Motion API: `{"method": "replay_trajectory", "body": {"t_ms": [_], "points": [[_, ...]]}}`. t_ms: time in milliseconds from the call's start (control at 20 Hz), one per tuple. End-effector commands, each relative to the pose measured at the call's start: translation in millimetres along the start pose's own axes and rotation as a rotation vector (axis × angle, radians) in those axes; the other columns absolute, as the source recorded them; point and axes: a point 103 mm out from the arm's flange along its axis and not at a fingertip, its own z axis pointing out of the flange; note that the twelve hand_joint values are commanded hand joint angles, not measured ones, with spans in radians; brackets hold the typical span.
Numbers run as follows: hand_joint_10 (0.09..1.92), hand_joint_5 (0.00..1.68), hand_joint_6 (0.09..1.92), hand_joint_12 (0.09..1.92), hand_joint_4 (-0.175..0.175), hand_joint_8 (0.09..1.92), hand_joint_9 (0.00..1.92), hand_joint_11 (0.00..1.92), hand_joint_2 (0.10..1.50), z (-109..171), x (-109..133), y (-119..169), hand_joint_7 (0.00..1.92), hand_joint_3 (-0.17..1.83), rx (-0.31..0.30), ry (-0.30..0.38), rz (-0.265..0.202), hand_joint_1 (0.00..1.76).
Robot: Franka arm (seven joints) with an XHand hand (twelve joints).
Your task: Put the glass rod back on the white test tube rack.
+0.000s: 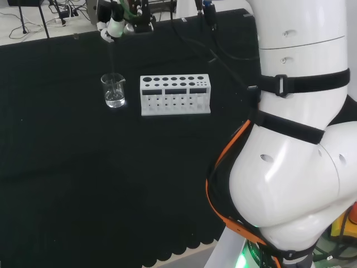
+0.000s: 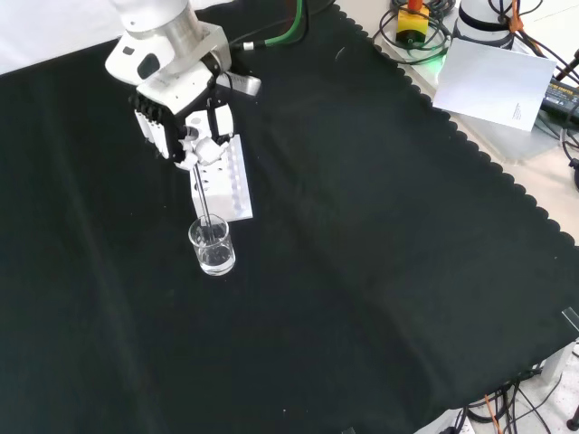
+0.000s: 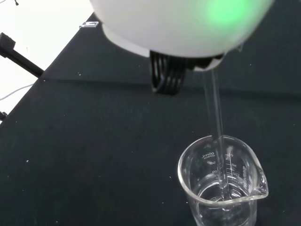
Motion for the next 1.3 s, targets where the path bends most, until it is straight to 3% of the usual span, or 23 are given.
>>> {"method": "replay_trajectory", "body": {"t_ms": [50, 500, 1300], "points": [[0.66, 1.23, 0.81, 1.0, -0.175, 0.88, 1.77, 1.38, 0.41, -8, -4, -7, 1.41, 1.11, -0.015, -0.007, 0.006, 1.34], [0.66, 1.23, 0.81, 1.0, -0.175, 0.88, 1.77, 1.38, 0.41, -25, -14, -14, 1.41, 1.11, -0.054, 0.002, 0.024, 1.34], [0.66, 1.23, 0.81, 1.0, -0.175, 0.88, 1.77, 1.38, 0.41, -97, -9, -63, 1.41, 1.11, -0.125, 0.021, 0.044, 1.34]]}}
